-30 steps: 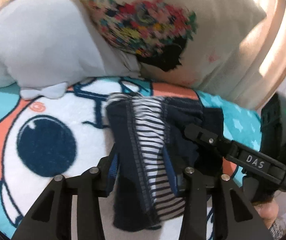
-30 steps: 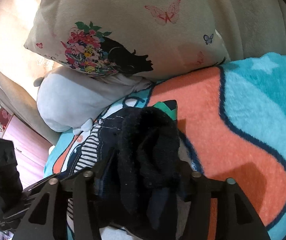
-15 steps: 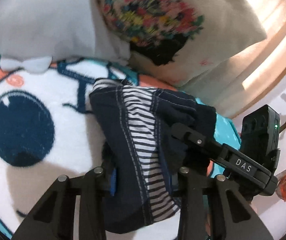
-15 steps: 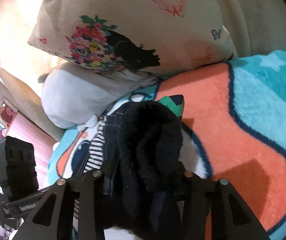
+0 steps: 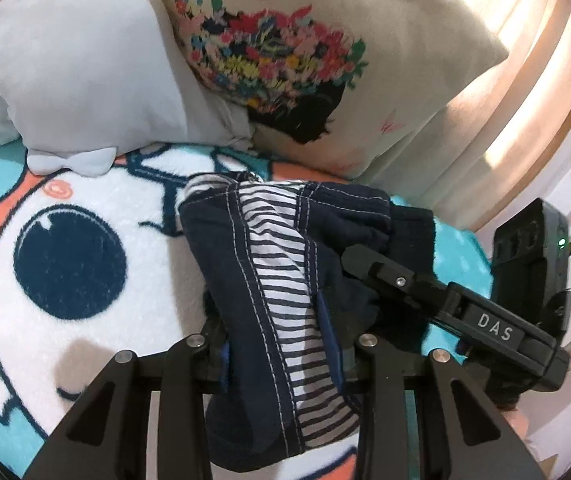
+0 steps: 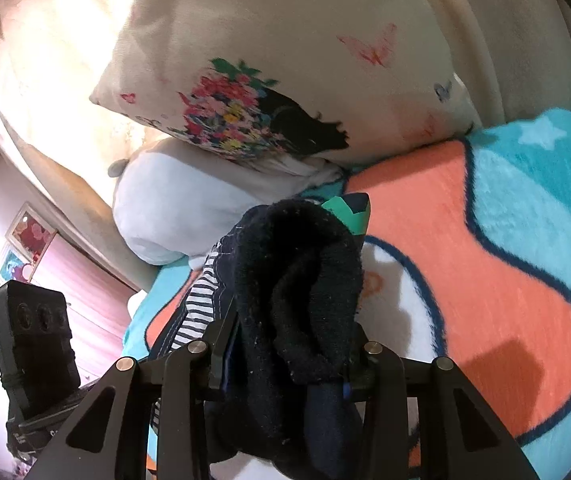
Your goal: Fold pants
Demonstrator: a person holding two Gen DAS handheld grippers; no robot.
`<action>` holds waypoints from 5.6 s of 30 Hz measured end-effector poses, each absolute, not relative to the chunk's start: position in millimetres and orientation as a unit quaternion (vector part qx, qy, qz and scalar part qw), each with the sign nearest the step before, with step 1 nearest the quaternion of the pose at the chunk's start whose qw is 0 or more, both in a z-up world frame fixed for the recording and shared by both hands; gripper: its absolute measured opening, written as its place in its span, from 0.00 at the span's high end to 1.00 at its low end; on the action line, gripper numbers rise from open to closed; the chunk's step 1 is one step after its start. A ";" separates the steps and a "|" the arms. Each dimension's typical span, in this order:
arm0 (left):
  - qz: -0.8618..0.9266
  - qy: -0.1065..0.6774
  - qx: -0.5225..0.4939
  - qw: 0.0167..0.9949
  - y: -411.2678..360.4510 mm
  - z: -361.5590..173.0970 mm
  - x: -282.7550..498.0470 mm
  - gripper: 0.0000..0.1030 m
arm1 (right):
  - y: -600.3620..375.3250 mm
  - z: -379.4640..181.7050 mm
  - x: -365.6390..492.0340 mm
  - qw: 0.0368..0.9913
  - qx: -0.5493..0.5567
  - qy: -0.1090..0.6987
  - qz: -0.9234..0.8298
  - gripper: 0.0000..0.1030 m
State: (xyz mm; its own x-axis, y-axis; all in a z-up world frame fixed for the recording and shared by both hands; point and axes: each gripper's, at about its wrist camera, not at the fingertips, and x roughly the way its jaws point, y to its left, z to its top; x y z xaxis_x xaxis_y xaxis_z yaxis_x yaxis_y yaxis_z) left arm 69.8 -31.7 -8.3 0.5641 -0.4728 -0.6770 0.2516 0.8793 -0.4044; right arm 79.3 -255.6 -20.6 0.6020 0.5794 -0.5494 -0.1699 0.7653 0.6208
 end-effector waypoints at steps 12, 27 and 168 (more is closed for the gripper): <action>-0.133 0.412 -0.135 0.891 1.4 -14.3 51.4 0.61 | -272.3 -13.6 59.5 0.892 0.237 0.357 0.143 0.42; -0.135 0.422 -0.129 0.887 -4.4 -31.6 45.1 0.49 | -265.9 -28.7 80.3 0.876 0.254 0.383 0.145 0.38; -0.122 0.349 -0.157 0.916 16.7 42.1 -42.5 0.71 | -181.1 32.8 -10.9 0.874 0.217 0.351 0.258 0.60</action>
State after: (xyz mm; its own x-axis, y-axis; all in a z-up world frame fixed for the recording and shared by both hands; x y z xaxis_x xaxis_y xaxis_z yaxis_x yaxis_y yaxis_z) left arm -42.5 16.7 42.1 0.7269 -0.3324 -0.6009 0.1137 0.9212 -0.3721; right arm -10.9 -181.1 32.8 0.6206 0.6028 -0.5014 -0.2990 0.7731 0.5594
